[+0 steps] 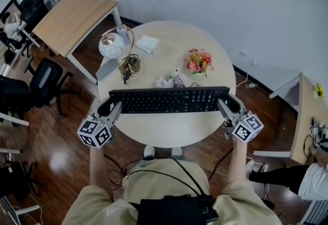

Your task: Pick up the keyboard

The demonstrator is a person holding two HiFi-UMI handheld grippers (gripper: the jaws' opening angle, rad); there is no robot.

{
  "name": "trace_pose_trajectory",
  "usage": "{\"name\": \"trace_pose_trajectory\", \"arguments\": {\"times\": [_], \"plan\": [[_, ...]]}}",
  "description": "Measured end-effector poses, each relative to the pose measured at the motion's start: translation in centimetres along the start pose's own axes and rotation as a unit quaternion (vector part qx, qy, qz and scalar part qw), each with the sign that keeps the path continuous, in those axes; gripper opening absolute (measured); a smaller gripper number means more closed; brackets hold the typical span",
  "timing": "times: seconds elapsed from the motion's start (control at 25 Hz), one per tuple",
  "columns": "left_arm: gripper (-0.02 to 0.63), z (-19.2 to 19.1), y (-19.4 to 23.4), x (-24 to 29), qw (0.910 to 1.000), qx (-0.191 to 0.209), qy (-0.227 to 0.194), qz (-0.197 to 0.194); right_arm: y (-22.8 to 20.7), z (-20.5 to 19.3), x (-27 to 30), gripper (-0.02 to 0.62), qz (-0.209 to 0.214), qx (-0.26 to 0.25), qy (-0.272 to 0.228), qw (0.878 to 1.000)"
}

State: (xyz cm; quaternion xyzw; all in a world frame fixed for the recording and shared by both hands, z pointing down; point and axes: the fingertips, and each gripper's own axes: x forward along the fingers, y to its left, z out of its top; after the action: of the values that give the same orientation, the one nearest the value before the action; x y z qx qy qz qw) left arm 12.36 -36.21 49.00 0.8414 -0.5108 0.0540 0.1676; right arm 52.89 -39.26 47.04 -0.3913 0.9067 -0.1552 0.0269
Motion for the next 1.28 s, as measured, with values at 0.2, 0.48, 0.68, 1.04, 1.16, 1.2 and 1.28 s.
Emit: {"name": "trace_pose_trajectory", "arguments": {"times": [0.2,0.48,0.68,1.04,1.16,1.2,1.28], "plan": [[0.155,8.2,-0.7,-1.1,0.9951,0.052,-0.084,0.002,1.3,7.6,0.4,0.17,-0.013,-0.054,-0.07,0.996],[0.155,10.6,-0.7,-1.1,0.9914,0.066,-0.112,0.002,2.2,10.7,0.5,0.169,-0.004,-0.092,-0.099,0.991],[0.155,10.8,-0.7,-1.2,0.9909,0.071,-0.115,0.001,2.5,10.6,0.6,0.169,0.002,-0.089,-0.101,0.991],[0.155,11.3,-1.2,-1.6,0.9899,0.065,-0.126,-0.006,3.2,11.9,-0.3,0.169,-0.006,-0.1,-0.111,0.989],[0.155,11.2,-1.0,-1.7,0.9899,0.066,-0.125,-0.008,3.2,12.1,-0.3,0.169,-0.014,-0.108,-0.114,0.987],[0.155,11.3,-1.0,-1.7,0.9899,0.067,-0.125,-0.008,3.2,12.1,-0.3,0.169,-0.013,-0.108,-0.114,0.987],[0.155,11.4,-1.0,-1.6,0.99,0.066,-0.125,-0.007,3.3,12.2,-0.2,0.169,-0.011,-0.108,-0.114,0.988]]}}
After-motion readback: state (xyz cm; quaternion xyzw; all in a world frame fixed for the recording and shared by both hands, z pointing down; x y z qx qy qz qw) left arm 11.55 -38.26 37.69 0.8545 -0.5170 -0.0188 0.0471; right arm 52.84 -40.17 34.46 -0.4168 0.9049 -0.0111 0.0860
